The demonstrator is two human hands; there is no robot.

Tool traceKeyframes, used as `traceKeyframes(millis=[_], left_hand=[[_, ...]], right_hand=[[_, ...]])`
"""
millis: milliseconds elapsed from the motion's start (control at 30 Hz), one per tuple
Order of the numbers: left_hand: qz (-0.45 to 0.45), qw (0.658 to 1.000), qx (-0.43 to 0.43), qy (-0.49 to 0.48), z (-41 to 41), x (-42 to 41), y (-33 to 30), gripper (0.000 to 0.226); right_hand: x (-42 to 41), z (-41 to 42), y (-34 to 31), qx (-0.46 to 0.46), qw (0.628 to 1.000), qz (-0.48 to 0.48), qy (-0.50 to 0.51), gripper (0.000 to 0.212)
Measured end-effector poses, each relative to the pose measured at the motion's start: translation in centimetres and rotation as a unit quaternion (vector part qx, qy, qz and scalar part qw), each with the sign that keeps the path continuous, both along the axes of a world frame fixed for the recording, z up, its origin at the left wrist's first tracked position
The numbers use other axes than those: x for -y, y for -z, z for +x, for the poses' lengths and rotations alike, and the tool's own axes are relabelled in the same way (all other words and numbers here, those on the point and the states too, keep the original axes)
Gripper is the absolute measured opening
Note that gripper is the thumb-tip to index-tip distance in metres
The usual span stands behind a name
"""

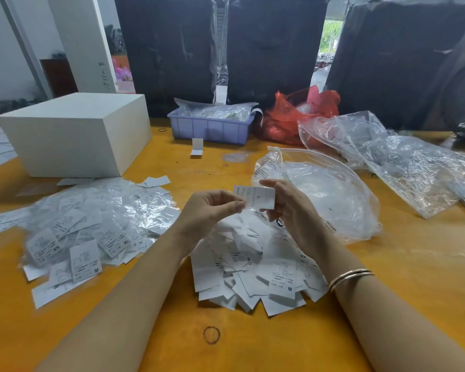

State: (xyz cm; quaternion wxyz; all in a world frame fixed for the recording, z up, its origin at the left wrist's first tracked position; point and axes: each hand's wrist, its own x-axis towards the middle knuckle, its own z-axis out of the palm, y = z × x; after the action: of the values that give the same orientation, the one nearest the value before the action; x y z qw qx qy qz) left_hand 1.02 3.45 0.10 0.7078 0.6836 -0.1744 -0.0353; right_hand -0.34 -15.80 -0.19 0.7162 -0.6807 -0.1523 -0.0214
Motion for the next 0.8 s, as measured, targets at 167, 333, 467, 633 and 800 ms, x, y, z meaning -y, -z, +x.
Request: traceKeyframes(millis=[167,333,467,633,800], left_hand=[[0.01,1.0,0.017,-0.003,0.02,0.11,0.06,0.013],[0.023,0.999,0.033,-0.018,0.11,-0.04,0.08,0.016],[0.035,0.998,0.047,-0.026,0.29,-0.11,0.24,0.011],[0.046,0.996,0.065,-0.039,0.28,-0.21,0.13,0.011],[0.051,0.995,0.074,-0.047,0.3,-0.26,0.16,0.012]], right_hand=[[-0.94,0.2,0.04,0.018,0.996,0.006,0.084,0.011],[-0.22,0.2,-0.45,0.082,0.982,0.06,0.159,0.029],[-0.25,0.11,-0.74,0.127,0.979,0.058,0.15,0.031],[-0.3,-0.15,-0.77,0.142,0.98,0.001,0.138,0.029],[-0.52,-0.3,-0.71,0.153,0.978,-0.034,0.14,0.026]])
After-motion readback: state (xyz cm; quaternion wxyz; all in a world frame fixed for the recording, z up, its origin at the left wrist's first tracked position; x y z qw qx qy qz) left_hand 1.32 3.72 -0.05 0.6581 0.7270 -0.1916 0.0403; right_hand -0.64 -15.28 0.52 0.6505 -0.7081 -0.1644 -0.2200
